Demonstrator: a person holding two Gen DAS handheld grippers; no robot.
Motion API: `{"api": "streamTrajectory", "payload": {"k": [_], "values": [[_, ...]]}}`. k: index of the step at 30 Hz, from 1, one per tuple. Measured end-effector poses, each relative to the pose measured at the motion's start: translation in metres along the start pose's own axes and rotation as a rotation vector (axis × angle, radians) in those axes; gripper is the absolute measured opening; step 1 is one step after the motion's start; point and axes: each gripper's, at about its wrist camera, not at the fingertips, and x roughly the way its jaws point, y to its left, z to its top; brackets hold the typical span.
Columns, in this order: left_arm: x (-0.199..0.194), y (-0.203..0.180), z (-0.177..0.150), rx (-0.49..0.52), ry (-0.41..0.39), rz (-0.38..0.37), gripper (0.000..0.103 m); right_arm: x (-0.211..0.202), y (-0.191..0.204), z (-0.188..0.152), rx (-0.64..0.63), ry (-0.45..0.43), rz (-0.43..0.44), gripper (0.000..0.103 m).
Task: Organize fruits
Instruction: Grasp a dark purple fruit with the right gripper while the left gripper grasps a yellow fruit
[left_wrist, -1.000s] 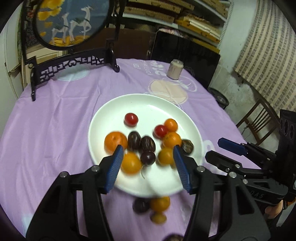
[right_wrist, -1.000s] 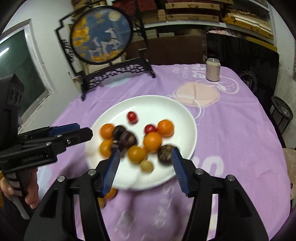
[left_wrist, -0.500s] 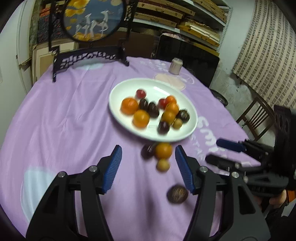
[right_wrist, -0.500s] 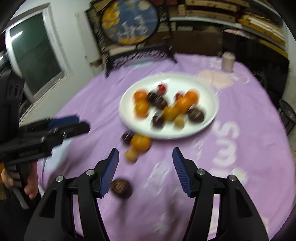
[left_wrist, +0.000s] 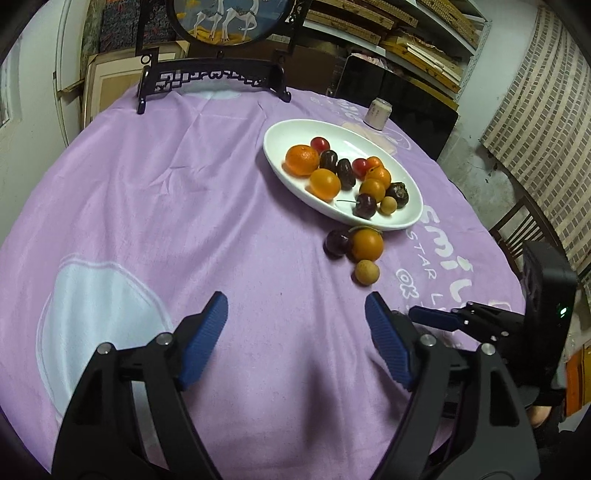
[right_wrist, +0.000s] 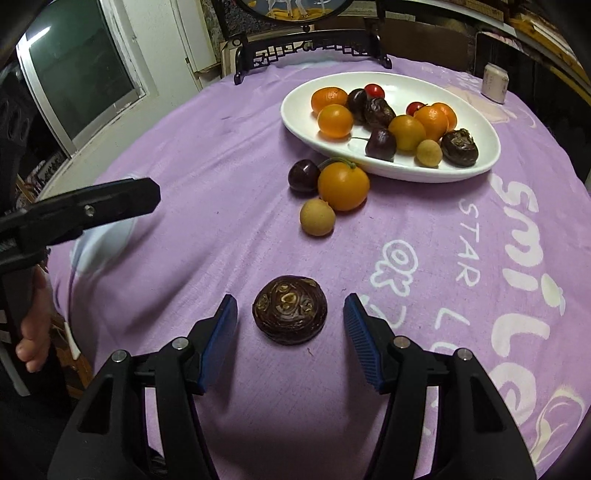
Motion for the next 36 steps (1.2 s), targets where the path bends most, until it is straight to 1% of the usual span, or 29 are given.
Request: {"api": "streamTrajectory", "payload": {"k": [1, 2, 3, 6, 10, 13, 16, 20, 21, 22, 23, 24, 25, 26, 27, 28, 30, 31, 36], "values": [[0.0, -0.001, 0.0, 0.001, 0.0, -0.003, 0.079, 0.003, 0.002, -0.001, -0.013, 0.003, -0.011, 0.056], [0.0, -0.004, 0.001, 0.007, -0.001, -0.005, 0.079, 0.005, 0.005, -0.003, -0.037, -0.004, -0.043, 0.043], [0.0, -0.007, 0.001, 0.013, -0.001, -0.007, 0.079, 0.004, 0.009, -0.004, -0.066, -0.012, -0.072, 0.041], [0.004, -0.02, 0.002, 0.041, 0.009, -0.014, 0.079, 0.002, 0.003, -0.007, -0.048, -0.011, -0.045, 0.041], [0.019, -0.044, 0.0, 0.086, 0.049, -0.027, 0.079, -0.017, -0.028, -0.009, 0.046, -0.058, -0.068, 0.041], [0.034, -0.059, 0.0, 0.11, 0.079, -0.031, 0.079, -0.029, -0.052, -0.015, 0.118, -0.08, -0.064, 0.041], [0.052, -0.075, 0.002, 0.138, 0.098, -0.022, 0.079, -0.037, -0.068, -0.024, 0.165, -0.083, -0.046, 0.041], [0.078, -0.093, 0.007, 0.183, 0.122, 0.012, 0.077, -0.046, -0.084, -0.034, 0.208, -0.091, -0.033, 0.041], [0.083, -0.095, 0.007, 0.184, 0.131, 0.017, 0.075, -0.048, -0.088, -0.036, 0.22, -0.095, -0.032, 0.041], [0.089, -0.096, 0.009, 0.184, 0.139, 0.022, 0.071, -0.049, -0.09, -0.037, 0.228, -0.098, -0.031, 0.041], [0.095, -0.097, 0.009, 0.185, 0.15, 0.028, 0.068, -0.05, -0.093, -0.038, 0.235, -0.1, -0.028, 0.041], [0.102, -0.097, 0.01, 0.184, 0.161, 0.035, 0.062, -0.051, -0.097, -0.039, 0.244, -0.105, -0.024, 0.041], [0.107, -0.096, 0.01, 0.179, 0.171, 0.037, 0.051, -0.051, -0.1, -0.039, 0.247, -0.107, -0.02, 0.041], [0.11, -0.096, 0.011, 0.181, 0.171, 0.043, 0.048, -0.051, -0.101, -0.038, 0.249, -0.109, -0.017, 0.041], [0.11, -0.096, 0.012, 0.189, 0.154, 0.056, 0.041, -0.051, -0.102, -0.038, 0.251, -0.109, -0.012, 0.041], [0.111, -0.096, 0.012, 0.191, 0.155, 0.059, 0.034, -0.051, -0.102, -0.038, 0.251, -0.109, -0.008, 0.041], [0.11, -0.094, 0.013, 0.18, 0.156, 0.046, 0.025, -0.049, -0.104, -0.038, 0.252, -0.105, 0.001, 0.041], [0.109, -0.092, 0.013, 0.167, 0.159, 0.03, 0.025, -0.048, -0.104, -0.038, 0.253, -0.103, 0.004, 0.041], [0.101, -0.088, 0.011, 0.155, 0.157, 0.011, 0.025, -0.046, -0.102, -0.036, 0.251, -0.095, 0.0, 0.041]]}}
